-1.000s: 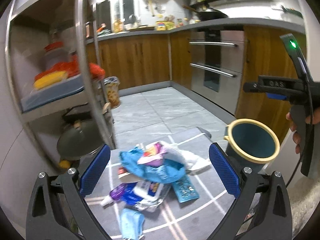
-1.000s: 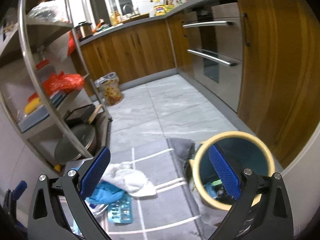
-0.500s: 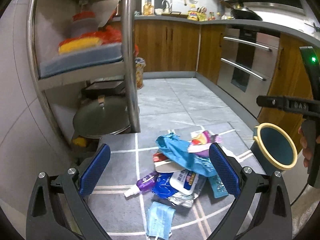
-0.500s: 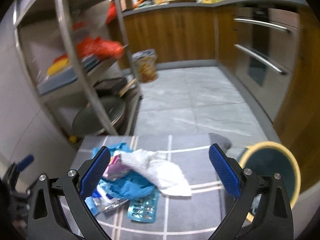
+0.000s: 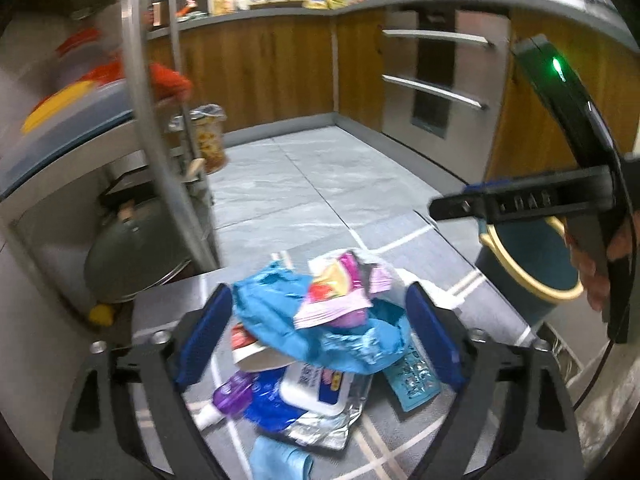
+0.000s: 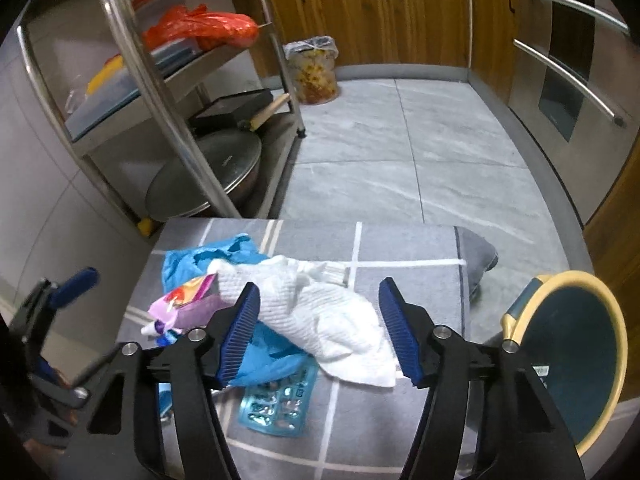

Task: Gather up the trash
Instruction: 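Grasp the white knit cloth with the right gripper while the left gripper grasps the pink foil wrapper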

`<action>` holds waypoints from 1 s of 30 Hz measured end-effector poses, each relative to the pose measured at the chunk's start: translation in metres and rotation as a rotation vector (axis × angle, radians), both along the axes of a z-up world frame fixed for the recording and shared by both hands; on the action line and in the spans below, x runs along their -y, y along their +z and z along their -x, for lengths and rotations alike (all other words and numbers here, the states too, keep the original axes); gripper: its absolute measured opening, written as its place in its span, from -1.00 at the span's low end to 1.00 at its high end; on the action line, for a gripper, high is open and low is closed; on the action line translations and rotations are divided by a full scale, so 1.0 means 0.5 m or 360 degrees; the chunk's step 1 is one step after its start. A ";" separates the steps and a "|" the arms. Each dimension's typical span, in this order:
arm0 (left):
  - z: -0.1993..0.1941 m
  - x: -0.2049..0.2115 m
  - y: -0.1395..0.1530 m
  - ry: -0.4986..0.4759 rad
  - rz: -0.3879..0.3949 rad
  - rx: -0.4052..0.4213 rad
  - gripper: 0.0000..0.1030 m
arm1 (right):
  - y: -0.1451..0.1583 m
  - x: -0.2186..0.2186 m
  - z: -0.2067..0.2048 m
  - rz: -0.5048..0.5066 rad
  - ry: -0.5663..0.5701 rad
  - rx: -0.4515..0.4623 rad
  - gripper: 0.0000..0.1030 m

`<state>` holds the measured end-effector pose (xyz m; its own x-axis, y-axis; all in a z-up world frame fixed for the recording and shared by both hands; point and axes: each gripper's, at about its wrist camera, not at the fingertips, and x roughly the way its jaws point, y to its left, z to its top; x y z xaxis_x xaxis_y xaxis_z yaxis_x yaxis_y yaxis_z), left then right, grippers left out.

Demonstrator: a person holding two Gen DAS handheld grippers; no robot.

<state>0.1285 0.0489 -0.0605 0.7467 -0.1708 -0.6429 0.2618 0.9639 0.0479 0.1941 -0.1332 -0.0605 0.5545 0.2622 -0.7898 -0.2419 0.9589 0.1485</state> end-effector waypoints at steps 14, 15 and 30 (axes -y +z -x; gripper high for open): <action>-0.040 0.039 -0.026 -0.0163 -0.0036 -0.0116 -0.82 | -0.049 -0.050 -0.013 0.0075 0.0226 -0.0083 0.19; -0.039 0.036 -0.023 -0.0164 -0.0030 -0.0111 -0.82 | -0.055 -0.055 -0.014 0.0089 0.0253 -0.0092 0.18; -0.052 -0.001 -0.015 -0.0153 0.0092 -0.0137 -0.82 | -0.135 -0.146 -0.035 0.0286 0.0498 -0.0202 -0.36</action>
